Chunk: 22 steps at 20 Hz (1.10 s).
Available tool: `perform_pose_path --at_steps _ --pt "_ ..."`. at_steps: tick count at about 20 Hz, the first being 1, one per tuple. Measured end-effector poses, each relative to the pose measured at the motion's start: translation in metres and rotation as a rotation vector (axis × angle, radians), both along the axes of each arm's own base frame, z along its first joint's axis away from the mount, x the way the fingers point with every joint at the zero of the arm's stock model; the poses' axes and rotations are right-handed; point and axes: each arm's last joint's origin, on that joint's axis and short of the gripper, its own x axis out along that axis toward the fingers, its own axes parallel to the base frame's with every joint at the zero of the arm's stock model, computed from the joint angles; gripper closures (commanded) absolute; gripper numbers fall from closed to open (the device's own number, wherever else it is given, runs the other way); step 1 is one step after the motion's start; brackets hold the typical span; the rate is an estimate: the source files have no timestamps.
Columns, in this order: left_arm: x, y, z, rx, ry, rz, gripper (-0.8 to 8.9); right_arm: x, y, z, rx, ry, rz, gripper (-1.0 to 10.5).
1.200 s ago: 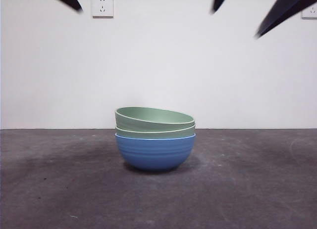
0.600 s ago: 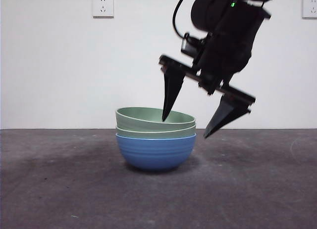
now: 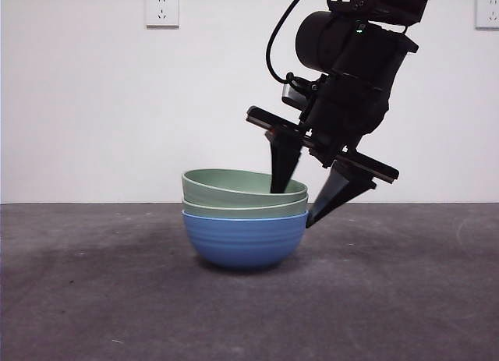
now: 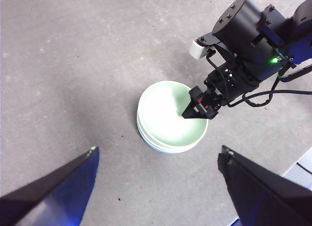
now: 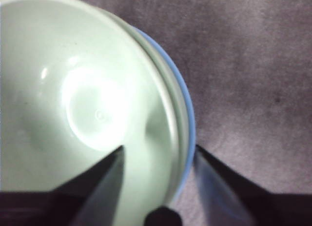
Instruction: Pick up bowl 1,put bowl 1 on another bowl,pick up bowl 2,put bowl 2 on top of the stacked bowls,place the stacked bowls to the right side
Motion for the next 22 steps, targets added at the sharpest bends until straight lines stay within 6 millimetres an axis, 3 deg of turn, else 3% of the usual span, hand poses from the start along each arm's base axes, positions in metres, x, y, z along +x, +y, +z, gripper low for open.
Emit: perform_pose_path --at_steps 2,14,17,22 --pt "0.000 0.000 0.000 0.000 0.000 0.000 4.04 0.000 -0.001 0.000 -0.001 0.001 -0.002 9.5" --pt "0.000 0.000 0.000 0.000 0.000 0.000 4.04 0.001 -0.007 0.006 -0.004 -0.015 0.003 9.6" --pt "0.000 0.000 0.000 0.002 -0.002 -0.002 4.04 0.004 -0.026 0.022 0.004 -0.050 -0.028 9.6" --pt "0.000 0.000 0.000 0.006 -0.002 -0.005 4.04 0.019 -0.083 0.030 -0.062 -0.063 -0.168 9.6"
